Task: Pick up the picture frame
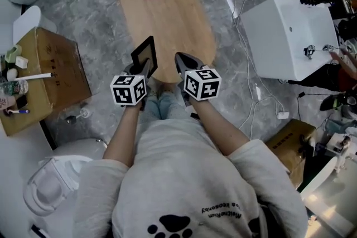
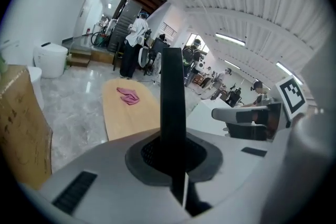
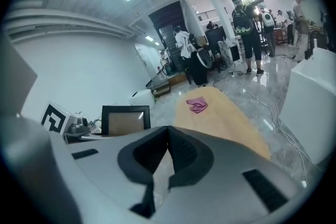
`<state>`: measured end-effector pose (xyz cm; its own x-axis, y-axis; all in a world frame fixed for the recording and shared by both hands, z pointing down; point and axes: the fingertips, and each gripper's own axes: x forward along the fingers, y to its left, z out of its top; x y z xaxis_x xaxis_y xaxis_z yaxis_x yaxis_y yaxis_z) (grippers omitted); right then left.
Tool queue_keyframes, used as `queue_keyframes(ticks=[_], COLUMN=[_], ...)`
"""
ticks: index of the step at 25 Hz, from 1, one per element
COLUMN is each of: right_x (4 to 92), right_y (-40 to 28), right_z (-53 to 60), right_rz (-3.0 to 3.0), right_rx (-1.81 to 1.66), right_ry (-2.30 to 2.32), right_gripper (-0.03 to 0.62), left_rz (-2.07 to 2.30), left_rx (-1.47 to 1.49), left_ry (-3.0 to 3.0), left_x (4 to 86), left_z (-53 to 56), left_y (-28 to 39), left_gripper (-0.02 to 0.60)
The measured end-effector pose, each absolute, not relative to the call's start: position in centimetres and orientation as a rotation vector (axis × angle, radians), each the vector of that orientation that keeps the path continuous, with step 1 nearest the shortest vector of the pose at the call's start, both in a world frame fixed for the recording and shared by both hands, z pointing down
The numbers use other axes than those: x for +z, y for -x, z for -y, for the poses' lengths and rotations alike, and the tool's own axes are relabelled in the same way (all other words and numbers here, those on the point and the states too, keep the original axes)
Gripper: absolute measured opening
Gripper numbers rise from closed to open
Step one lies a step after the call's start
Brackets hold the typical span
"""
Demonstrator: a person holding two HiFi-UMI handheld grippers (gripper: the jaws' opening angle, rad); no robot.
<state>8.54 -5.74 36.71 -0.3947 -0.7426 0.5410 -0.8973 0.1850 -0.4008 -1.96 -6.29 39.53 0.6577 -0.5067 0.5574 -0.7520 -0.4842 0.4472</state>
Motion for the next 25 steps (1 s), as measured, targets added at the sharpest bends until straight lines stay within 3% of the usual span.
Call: queue_keyframes(ticks=[25], right_x=[18.3], right_y=[-6.3], right_z=[3.5], right_rz=[2.561], right_rx=[0.278], right_ry=[-1.697], right_gripper=[0.008], left_rz=[1.295], left_rx=[0.165], left_ry=[-2.573], left_x=[20.7], left_z=[5.7], left_y=[1.7], left_gripper=[0.017])
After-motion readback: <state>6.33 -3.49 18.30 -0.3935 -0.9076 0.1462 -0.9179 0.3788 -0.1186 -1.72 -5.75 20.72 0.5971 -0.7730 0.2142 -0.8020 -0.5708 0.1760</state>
